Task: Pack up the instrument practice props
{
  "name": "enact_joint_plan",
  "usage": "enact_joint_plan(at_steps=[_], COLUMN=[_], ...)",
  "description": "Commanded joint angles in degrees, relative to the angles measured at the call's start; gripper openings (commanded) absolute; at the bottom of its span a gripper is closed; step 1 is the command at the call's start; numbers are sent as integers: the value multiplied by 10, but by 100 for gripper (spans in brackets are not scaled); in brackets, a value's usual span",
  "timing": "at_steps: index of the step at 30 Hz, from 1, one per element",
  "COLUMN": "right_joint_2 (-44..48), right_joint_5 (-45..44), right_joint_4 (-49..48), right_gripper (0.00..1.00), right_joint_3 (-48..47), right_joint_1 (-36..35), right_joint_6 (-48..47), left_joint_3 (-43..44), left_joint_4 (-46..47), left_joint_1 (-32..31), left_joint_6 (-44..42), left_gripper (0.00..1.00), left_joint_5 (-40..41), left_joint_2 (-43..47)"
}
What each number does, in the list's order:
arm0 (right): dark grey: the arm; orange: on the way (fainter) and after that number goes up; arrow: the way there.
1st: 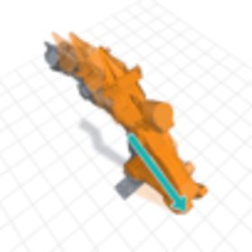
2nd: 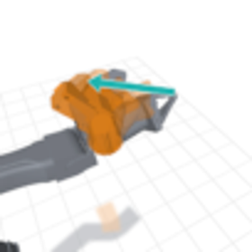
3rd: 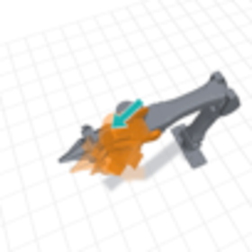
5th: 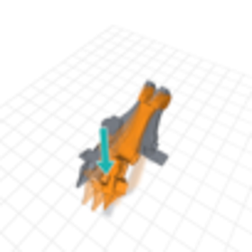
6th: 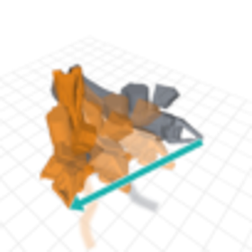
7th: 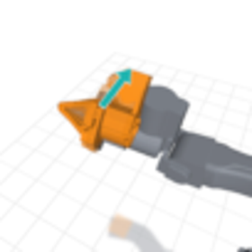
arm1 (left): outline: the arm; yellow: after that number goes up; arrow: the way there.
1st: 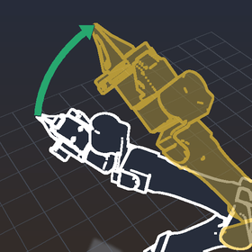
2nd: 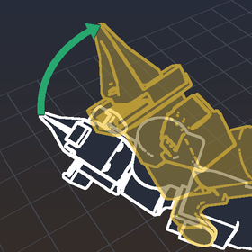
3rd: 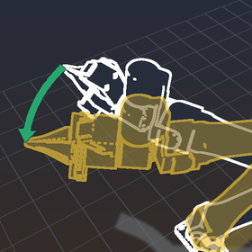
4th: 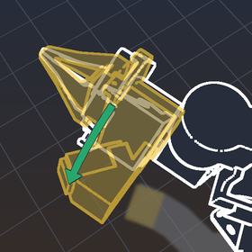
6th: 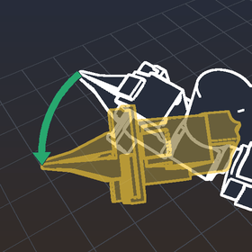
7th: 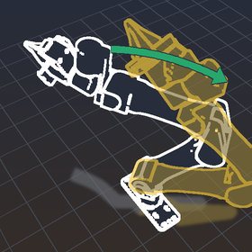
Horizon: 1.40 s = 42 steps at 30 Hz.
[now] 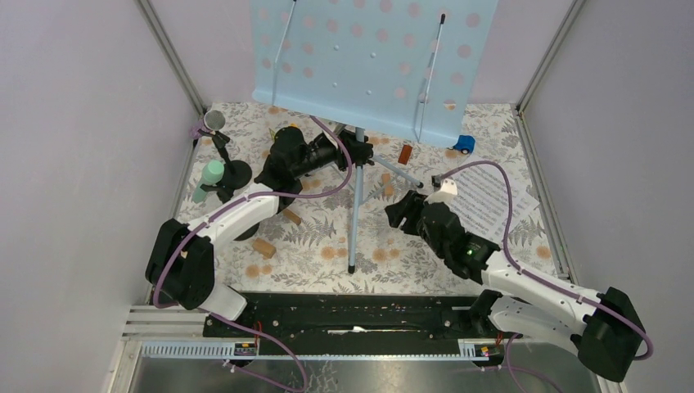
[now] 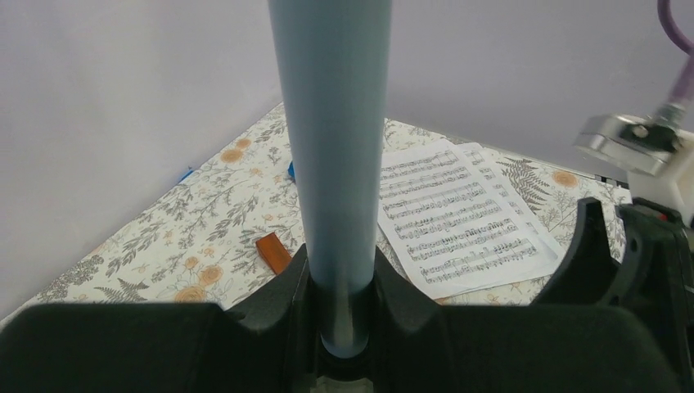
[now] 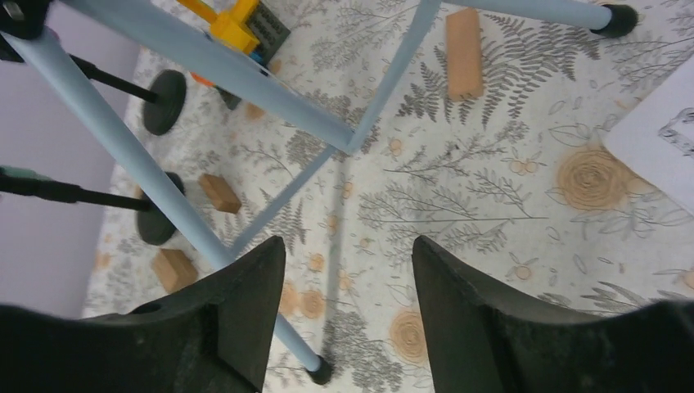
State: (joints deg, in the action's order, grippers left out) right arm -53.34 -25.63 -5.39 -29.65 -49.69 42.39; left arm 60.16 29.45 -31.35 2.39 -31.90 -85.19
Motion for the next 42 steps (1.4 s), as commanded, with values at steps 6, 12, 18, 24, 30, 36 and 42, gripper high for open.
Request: enact_joint_plan(at_steps=[6, 12, 18, 24, 30, 36, 42], right_joint_2=[-24, -32, -32, -51, -108, -165, -186], right_joint_5=[121, 74, 33, 15, 54, 80, 96], right_joint_4=[-27, -49, -84, -157, -186, -250, -280], right_gripper=[85, 81, 73, 56, 56, 50, 44], right_joint_3=[-100, -118, -115, -86, -101, -103, -99], right_joint_1=[58, 64, 70, 71, 72, 74, 76], right_joint_6=[148, 307, 472, 589, 640, 667, 675], left_joint_3=[4, -9, -17, -6, -12, -13, -17], left_joint_4=[-55, -47, -38, -64, -71, -86, -83], left_joint_1=[6, 7, 6, -1, -20, -39, -42], left_joint_6=[8, 8, 15, -2, -19, -41, -41], left_gripper=[1, 0, 0, 0, 0, 0, 0], left_joint_5=[-25, 14, 8, 10, 34, 59, 65], left_joint_2=[-8, 16, 23, 10, 21, 25, 24])
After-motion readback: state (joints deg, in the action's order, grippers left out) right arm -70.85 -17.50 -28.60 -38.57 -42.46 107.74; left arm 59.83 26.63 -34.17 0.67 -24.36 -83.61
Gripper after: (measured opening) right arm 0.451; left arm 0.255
